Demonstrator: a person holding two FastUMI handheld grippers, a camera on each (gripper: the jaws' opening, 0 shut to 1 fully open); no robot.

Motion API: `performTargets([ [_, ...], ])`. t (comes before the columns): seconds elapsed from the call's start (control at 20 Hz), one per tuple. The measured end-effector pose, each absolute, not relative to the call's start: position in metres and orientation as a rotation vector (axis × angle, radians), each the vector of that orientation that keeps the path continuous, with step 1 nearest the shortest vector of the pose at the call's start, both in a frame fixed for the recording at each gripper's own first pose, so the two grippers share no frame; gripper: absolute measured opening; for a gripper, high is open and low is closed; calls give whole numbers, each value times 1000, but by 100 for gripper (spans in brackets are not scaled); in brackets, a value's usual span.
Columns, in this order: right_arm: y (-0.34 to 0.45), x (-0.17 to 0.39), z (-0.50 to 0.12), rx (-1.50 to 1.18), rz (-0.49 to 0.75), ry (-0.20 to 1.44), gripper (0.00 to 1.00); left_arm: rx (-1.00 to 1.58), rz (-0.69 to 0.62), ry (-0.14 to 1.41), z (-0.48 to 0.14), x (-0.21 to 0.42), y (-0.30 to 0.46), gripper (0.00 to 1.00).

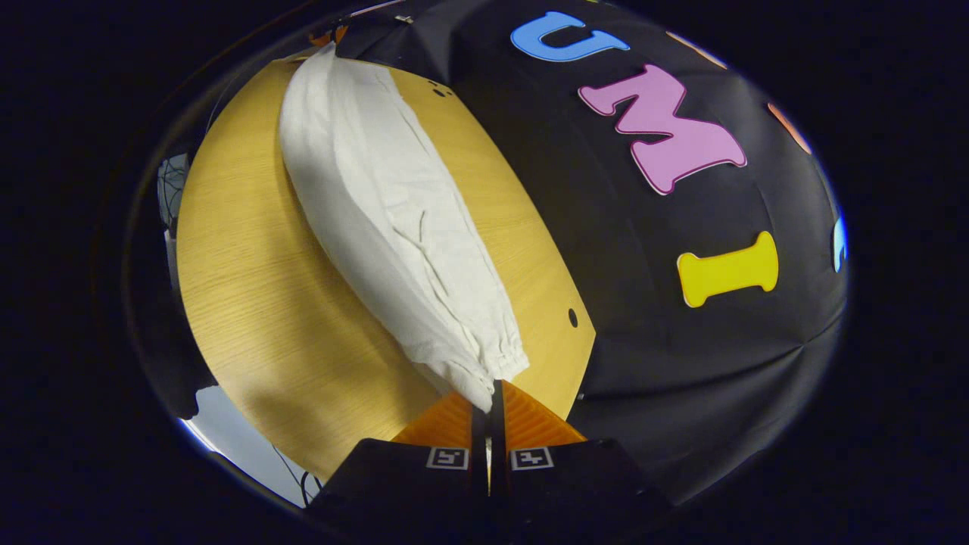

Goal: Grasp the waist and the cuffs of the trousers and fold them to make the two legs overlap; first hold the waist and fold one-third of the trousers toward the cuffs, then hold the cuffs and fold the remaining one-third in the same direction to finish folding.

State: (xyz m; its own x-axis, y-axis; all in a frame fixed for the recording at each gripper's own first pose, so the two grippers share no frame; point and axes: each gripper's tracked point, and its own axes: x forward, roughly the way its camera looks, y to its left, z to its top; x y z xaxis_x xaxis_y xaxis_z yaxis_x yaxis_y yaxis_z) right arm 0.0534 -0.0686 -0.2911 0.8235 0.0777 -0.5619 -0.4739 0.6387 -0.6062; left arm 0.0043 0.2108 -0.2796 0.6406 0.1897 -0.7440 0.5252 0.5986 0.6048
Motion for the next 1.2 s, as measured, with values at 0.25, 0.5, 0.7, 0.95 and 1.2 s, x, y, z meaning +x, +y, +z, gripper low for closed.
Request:
performTargets([
  [0.25, -74, 105, -272, -855, 306, 476, 10, 1071, -298, 858, -271, 58, 224, 6],
  [0.5, -72, 149, -291, -906, 357, 504, 6, 1233, -414, 868, -283, 110, 236, 6],
  [0.7, -72, 170, -320, -926, 390, 554, 6, 1296, -502, 896, -302, 141, 239, 6],
  [0.95, -64, 195, -357, -960, 434, 606, 6, 1349, -581, 965, -337, 163, 243, 6],
  [1.2, -60, 205, -395, -991, 490, 652, 6, 1407, -655, 1022, -367, 171, 243, 6],
])
